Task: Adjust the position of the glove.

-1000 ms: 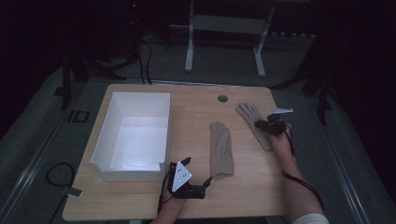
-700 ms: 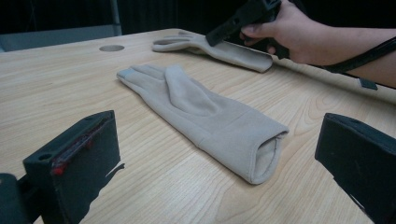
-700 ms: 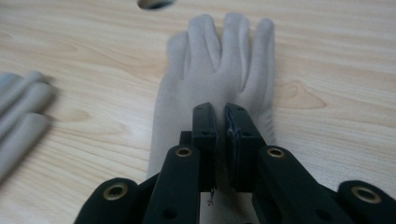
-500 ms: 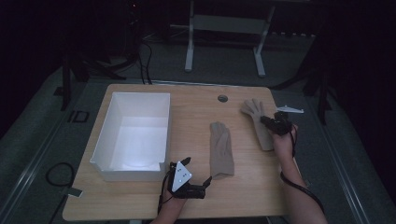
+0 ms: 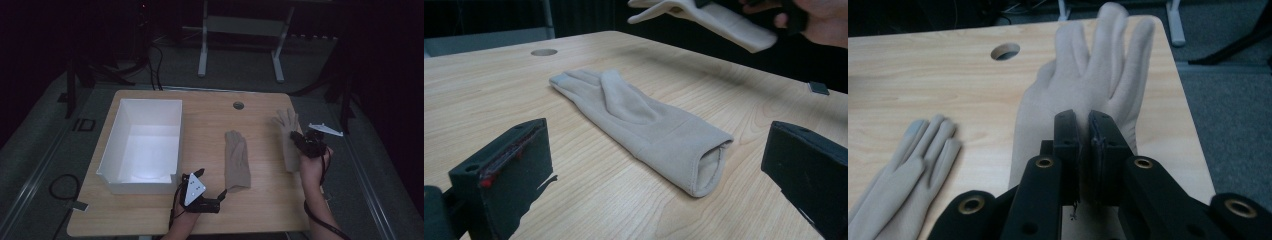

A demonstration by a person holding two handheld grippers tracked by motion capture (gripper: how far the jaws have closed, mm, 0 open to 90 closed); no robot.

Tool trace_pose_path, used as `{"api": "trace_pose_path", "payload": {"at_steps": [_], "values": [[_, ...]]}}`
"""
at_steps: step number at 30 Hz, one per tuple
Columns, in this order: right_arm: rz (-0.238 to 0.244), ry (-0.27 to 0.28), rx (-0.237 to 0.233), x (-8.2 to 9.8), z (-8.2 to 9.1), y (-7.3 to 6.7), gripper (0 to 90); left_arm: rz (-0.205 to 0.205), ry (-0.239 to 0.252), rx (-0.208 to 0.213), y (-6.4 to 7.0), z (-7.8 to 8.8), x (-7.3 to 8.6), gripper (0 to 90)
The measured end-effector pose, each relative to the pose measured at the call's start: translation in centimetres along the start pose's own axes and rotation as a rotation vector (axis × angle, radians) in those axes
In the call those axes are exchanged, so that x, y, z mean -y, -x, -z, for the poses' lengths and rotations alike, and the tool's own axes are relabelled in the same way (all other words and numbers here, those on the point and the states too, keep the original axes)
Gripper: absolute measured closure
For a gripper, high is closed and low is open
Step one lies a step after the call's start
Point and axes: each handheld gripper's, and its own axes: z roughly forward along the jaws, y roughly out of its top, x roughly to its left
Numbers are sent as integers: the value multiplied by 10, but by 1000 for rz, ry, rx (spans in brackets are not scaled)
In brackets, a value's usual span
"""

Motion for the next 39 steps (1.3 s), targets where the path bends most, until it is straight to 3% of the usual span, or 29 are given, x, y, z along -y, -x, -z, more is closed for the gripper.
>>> {"api": "trace_pose_path", "payload": {"at_steps": [3, 10, 14, 20, 23, 26, 28, 29, 31, 34, 37, 38, 39], "values": [[-31, -10, 37, 11, 13, -2, 833, -1, -3, -1, 0, 0, 0, 2], [-101, -47, 58, 35, 26, -2, 832, -2, -1, 2, 0, 0, 0, 2], [-78, -83, 98, 52, 18, -3, 827, -4, -2, 1, 0, 0, 0, 2], [-49, -165, 99, 72, -7, -2, 770, -6, -2, 2, 1, 0, 0, 2], [-29, -178, 97, 78, -12, -3, 724, -8, -2, 2, 1, 0, 0, 2], [10, -179, 39, 70, -9, -1, 620, -9, -2, 2, 1, 0, 0, 2], [34, -179, 13, 66, -8, 0, 625, -10, -2, 2, 1, 0, 0, 2], [119, -176, -29, 60, -4, 3, 610, -9, -4, 2, 1, 0, 0, 2], [180, -182, -86, 57, -3, 6, 592, -11, -4, 3, 1, 0, 0, 2], [286, -213, -135, 57, -3, 12, 570, -11, -4, 2, 1, 0, 0, 2], [311, -225, -144, 57, -3, 14, 564, -13, -4, 1, 1, 0, 0, 2], [348, -250, -167, 58, -4, 24, 575, -6, -3, 1, 1, 0, 0, 2], [348, -250, -167, 58, -4, 24, 575, -6, -3, 1, 1, 0, 0, 2]]}}
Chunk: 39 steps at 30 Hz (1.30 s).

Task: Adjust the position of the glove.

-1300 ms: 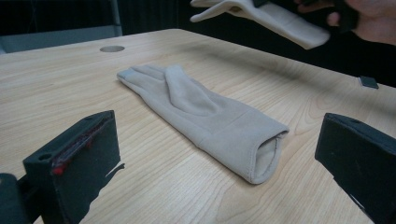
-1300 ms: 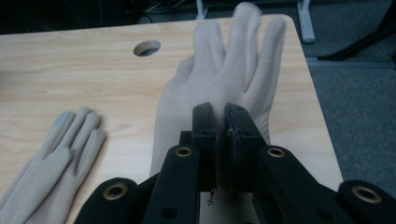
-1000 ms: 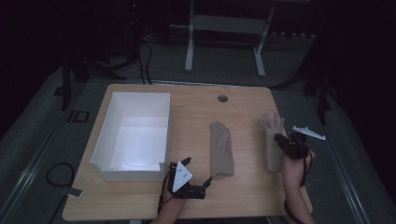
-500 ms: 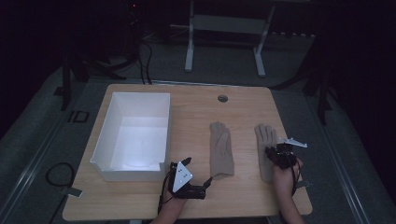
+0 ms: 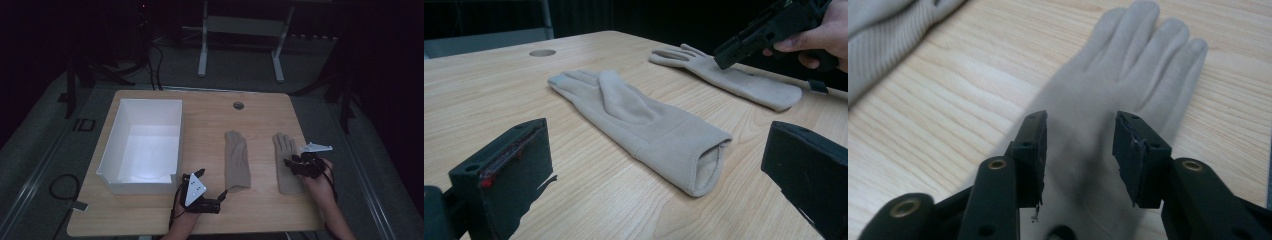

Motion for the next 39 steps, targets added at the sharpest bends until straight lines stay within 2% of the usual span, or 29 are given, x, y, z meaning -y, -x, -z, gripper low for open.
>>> {"api": "trace_pose_path", "payload": {"at_steps": [2, 4, 5, 7, 8, 10, 14, 15, 17, 20, 23, 24, 30, 35, 39], "values": [[9, 0, -5, 6, -5, 5, 567, 2, 0, -1, 0, 0, 0, 2], [-7, 8, -14, 11, -10, 6, 590, 3, 1, -2, 0, 0, 0, 2], [-26, 23, -25, 13, -12, 6, 620, -3, -3, -1, 0, 0, 0, 2], [-35, 38, -20, 16, -11, 4, 772, 0, -2, 0, 0, 0, 0, 2], [-41, 36, -14, 15, -11, 2, 795, 0, -2, -1, 0, 0, 0, 2], [-53, 30, 10, 14, -12, -2, 822, 1, -2, -1, 0, 0, 0, 2], [-111, 45, 35, 11, -9, -4, 835, -1, -2, -2, 0, 0, 0, 2], [-111, 45, 35, 11, -9, -4, 835, -1, -2, -2, 0, 0, 0, 2], [-139, 74, 51, 5, 1, -5, 837, 0, -2, -2, 0, 0, 0, 2], [-177, 109, 46, -5, 14, -4, 836, 0, -2, -2, 0, 0, 0, 2], [-177, 128, 47, -12, 22, -7, 836, -3, -2, -3, 0, 0, 0, 2], [-184, 152, 48, -20, 30, -10, 837, -2, -2, -3, 0, 0, 0, 2], [-201, 222, 37, -45, 51, -22, 836, 0, -2, -3, 0, 0, 0, 2], [-188, 258, 33, -65, 60, -36, 836, 0, 0, -3, 0, 0, 0, 2], [-175, 267, -5, -80, 59, -48, 836, 0, -1, -2, 0, 0, 0, 2]]}}
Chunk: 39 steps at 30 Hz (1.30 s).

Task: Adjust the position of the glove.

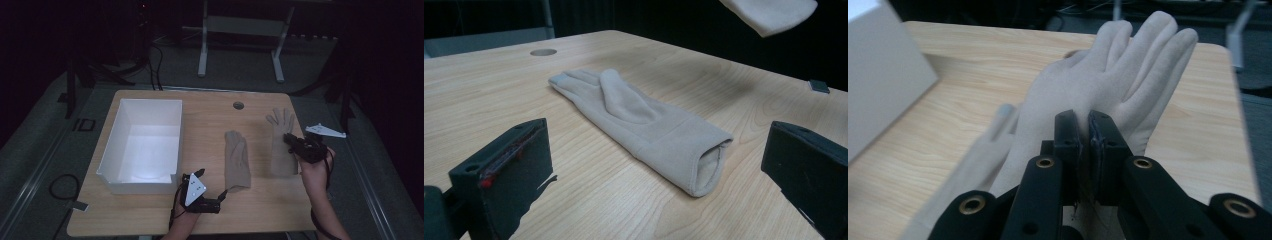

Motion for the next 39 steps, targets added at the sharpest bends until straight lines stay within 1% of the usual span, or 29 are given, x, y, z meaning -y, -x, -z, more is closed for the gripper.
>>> {"api": "trace_pose_path", "payload": {"at_steps": [4, 5, 7, 9, 11, 12, 13, 15, 17, 20, 22, 25, 26, 27, 28, 29, 30, 35, 39], "values": [[-1, 1, -32, -7, -10, -16, 836, -3, 0, 1, 0, 0, 0, 2], [7, 1, -36, -8, -12, -21, 836, -2, 0, 2, 0, 0, 0, 2], [3, 1, -45, -10, -18, -30, 836, -2, 0, 3, 0, 0, 0, 2], [-2, -9, -48, -11, -26, -40, 836, -2, 0, 3, 0, 0, 0, 2], [-10, -19, -68, -12, -34, -48, 836, -2, 1, 4, 0, 0, 0, 2], [-10, -19, -68, -12, -34, -48, 836, -2, 1, 4, 0, 0, 0, 2], [-10, -24, -83, -12, -41, -56, 836, -3, 1, 5, 0, 0, 0, 2], [-4, -28, -84, -13, -47, -64, 836, -3, 1, 5, 0, 0, 0, 2], [-11, -38, -91, -11, -52, -71, 835, -3, 1, 6, 0, 0, 0, 2], [2, -50, -75, -6, -60, -80, 835, -8, -1, 7, 0, 1, 0, 2], [5, -65, -70, -1, -67, -82, 835, -7, -1, 8, 0, 1, 0, 2], [-11, -90, -66, 6, -76, -81, 835, -7, -1, 9, 0, 1, 0, 2], [-11, -90, -66, 6, -76, -81, 835, -7, -1, 9, 0, 1, 0, 2], [-14, -99, -67, 8, -79, -81, 835, -7, -1, 9, 0, 1, 0, 2], [-18, -119, -62, 13, -84, -81, 835, -6, -1, 10, 0, 1, 0, 2], [-18, -119, -62, 13, -84, -81, 835, -6, -1, 10, 0, 1, 0, 2], [-23, -137, -67, 17, -89, -81, 834, -4, -1, 10, 0, 0, 0, 2], [-25, -172, -73, 26, -97, -83, 833, -5, -1, 10, 0, 0, 0, 2], [-21, -199, -65, 34, -103, -84, 831, -5, -1, 9, 0, 0, 0, 2]]}}
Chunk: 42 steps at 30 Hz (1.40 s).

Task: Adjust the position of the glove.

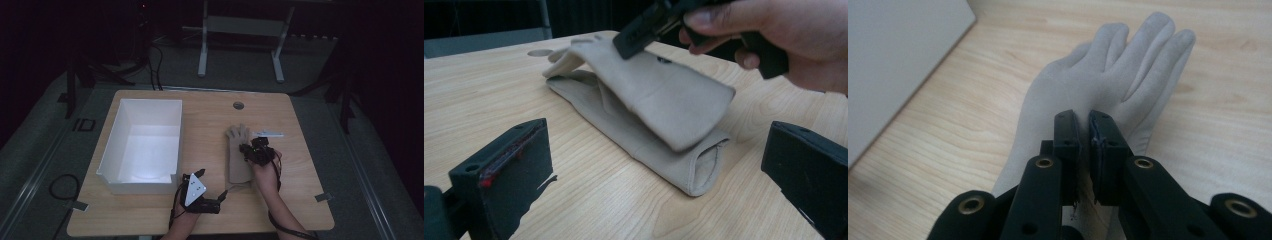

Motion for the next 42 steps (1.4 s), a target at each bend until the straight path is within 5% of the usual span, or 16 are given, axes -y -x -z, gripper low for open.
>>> {"api": "trace_pose_path", "payload": {"at_steps": [12, 23, 29, 36, 42], "values": [[-13, -36, -27, 12, -15, -4, 819, 1, -1, 0, 0, 0, 0, 2], [-79, 2, -65, 11, -2, -11, 819, -4, -2, 0, 0, 0, 0, 2], [-46, -6, -19, 17, -7, -18, 815, -5, -3, 0, 0, 0, 0, 2], [-101, -12, -41, 30, -18, -16, 771, -5, -3, 1, 0, 0, 0, 2], [-77, -18, -30, 33, -22, -18, 749, -6, -3, 0, 1, -1, 0, 2]]}}
